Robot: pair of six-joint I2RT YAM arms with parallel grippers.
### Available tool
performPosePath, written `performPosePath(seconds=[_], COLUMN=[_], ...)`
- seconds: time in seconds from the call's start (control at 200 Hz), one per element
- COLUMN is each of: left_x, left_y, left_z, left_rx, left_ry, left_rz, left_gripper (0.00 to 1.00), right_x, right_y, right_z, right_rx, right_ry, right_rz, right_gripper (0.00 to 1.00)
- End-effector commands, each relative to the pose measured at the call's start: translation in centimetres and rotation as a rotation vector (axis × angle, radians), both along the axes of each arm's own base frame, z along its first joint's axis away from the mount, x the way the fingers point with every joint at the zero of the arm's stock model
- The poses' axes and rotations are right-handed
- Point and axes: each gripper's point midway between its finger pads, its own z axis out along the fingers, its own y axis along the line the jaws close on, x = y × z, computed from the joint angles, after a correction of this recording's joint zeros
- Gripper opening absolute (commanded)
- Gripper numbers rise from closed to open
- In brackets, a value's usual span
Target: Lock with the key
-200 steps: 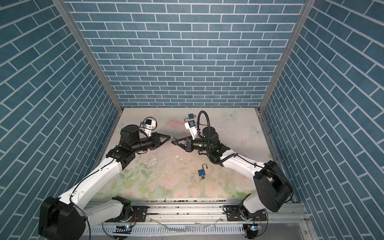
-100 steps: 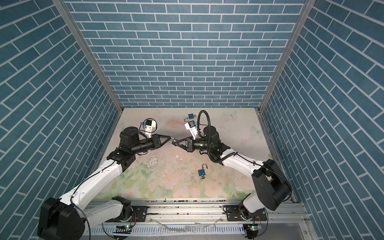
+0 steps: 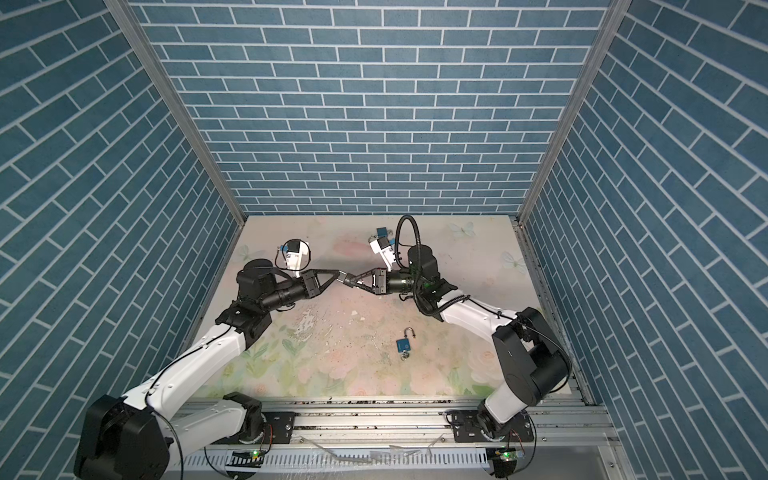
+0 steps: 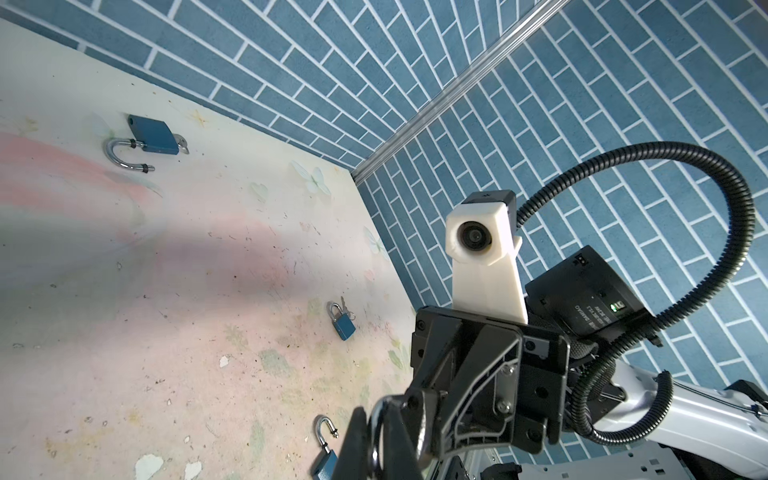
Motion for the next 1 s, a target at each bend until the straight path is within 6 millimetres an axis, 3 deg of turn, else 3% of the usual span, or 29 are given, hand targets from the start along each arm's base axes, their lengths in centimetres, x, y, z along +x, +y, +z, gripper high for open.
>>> performPosePath(seconds=[0.0,0.33,0.505,0.705,0.995], left_x=[-1.5,-1.2,-2.3,-3.9,-4.5], left_y=[-1.5,-3.6,-4.9,-6.6,-8.2], left_z=[1.5,2.4,3.3,3.8,5.0], left_rx=[-0.035,-0.137,-0.147,-0.155,-0.191], left_ry=[-0.092,-0.113,-0.152,-0.209,-0.243], left_rz=[-0.128,-0.230,-0.289,-0.365,-0.436], left_gripper=[0.00,0.00,0.00,0.00,0.00], right_x=[4.1,5.1,5.3,4.4,4.1], right_y=[-0.7,-3.1,-4.6,-4.8,-6.0], right_z=[-1.1,-1.0,-1.0,-0.1,1.2], right_rx=[-0.043,-0.053,-0.046,-0.022,-0.003], right_ry=[0.104,0.114,0.119,0.115,0.080], right_rz=[-0.167,-0.233,-0.235,-0.169,-0.167], right_gripper=[0.00,0.00,0.00,0.00,0.00])
